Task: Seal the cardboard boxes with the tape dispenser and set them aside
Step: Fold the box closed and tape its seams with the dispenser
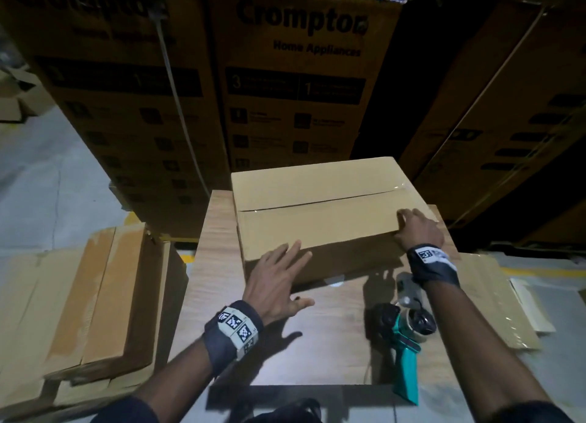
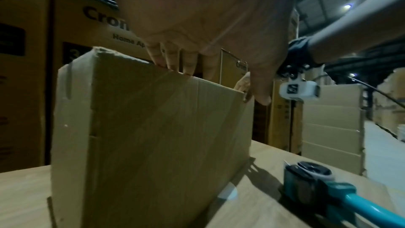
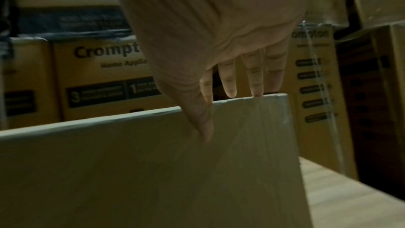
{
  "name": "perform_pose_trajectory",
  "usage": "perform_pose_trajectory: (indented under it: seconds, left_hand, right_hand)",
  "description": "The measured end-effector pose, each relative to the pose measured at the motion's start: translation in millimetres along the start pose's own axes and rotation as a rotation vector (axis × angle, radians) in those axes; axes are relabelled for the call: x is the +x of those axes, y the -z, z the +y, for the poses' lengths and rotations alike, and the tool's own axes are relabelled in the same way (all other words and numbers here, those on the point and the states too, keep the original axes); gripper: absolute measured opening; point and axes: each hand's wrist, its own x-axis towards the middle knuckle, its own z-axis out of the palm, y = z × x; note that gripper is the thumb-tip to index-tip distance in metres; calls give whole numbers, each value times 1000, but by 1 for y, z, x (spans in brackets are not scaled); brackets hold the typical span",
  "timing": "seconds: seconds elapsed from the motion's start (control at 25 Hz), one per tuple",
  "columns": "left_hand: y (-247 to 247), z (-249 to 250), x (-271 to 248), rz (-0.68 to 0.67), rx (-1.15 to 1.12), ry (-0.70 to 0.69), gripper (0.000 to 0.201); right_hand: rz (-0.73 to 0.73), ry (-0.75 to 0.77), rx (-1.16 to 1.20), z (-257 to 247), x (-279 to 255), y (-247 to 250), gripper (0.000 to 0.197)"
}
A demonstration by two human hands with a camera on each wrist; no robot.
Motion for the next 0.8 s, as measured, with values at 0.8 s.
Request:
perform_pose_trajectory:
  seconds: [0.8]
  left_hand:
    - [-9, -41, -47, 56, -70, -114, 93]
  right_hand:
    - [-271, 4, 654, -84, -74, -36, 91]
